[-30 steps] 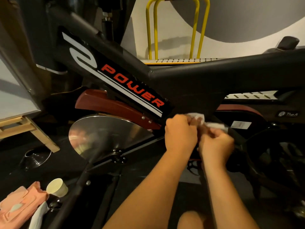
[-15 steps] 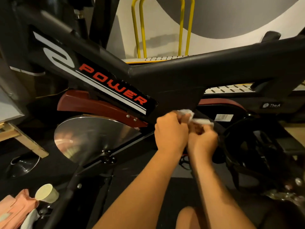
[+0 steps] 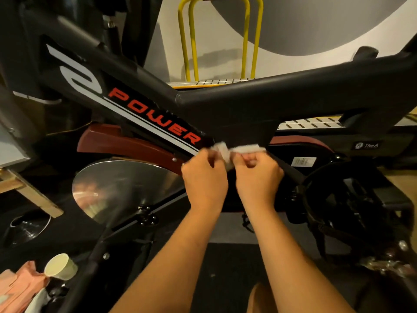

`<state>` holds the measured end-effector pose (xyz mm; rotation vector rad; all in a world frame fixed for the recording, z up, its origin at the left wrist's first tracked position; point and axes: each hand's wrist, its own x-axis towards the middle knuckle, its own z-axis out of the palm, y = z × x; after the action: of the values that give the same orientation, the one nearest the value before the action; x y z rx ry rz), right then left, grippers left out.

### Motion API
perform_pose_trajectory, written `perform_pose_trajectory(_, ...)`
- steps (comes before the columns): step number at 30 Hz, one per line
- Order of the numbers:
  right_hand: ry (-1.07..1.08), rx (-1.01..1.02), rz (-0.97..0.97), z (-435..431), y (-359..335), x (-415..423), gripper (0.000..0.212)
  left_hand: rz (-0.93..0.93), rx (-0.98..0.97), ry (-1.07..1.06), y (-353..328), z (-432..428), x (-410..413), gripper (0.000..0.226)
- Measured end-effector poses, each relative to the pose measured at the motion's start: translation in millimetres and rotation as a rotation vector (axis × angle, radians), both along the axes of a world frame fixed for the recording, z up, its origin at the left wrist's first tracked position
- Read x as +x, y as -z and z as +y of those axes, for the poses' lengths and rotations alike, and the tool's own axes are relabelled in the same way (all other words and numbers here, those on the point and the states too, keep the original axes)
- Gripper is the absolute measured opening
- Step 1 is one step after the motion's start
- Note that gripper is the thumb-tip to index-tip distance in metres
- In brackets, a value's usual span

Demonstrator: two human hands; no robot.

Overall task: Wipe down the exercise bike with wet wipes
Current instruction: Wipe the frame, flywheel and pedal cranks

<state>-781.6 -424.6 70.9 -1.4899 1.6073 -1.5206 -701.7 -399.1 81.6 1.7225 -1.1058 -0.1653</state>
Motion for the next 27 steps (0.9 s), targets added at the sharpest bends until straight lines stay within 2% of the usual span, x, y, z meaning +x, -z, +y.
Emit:
perform_pose_trajectory(2,0.024,0.058,0.012,3.6,14.2,-11.6,0.016,0.053,0.108,0.021,19.3,1.8,-1.6,0.012)
perform_pose_trajectory(4,0.020,0.073,0.026,3.4,12.7,-16.0,0.015,0.071,0.100,0.015,21.3,1.0,0.0,0.012)
perform_pose_trajectory(6,0.032,0.022,0.025,0.6,0.0,-14.5,0.018,0.047,0.007,0.003,5.7,0.5,-1.3,0.010)
perform_pose_trajectory(9,0.103,-0.167,0.022,-3.9,-34.1,-8.6,0.026,0.005,-0.224,-0.010,-30.3,-5.0,-3.6,0.021)
perform_pose_trajectory(12,0.087,-0.288,-0.022,-7.2,-53.6,-7.3,0.023,0.088,-0.299,0.031,-47.7,-15.3,-3.8,0.023)
perform_pose_trajectory(15,0.129,-0.230,-0.008,-6.2,-31.3,-10.5,0.022,0.148,-0.183,0.030,-23.5,-14.2,-8.4,0.024)
perform_pose_trajectory(18,0.095,-0.032,-0.096,3.3,4.3,-19.1,0.020,0.271,-0.012,0.058,14.0,-8.0,-15.0,0.015)
perform_pose_trajectory(21,0.065,0.028,-0.081,2.6,11.9,-24.6,0.019,0.370,0.033,0.050,16.3,-6.5,-19.8,0.013)
perform_pose_trajectory(27,0.094,-0.254,0.021,-6.2,-40.5,-13.8,0.020,0.327,-0.252,0.062,-39.4,-17.2,-23.9,0.029)
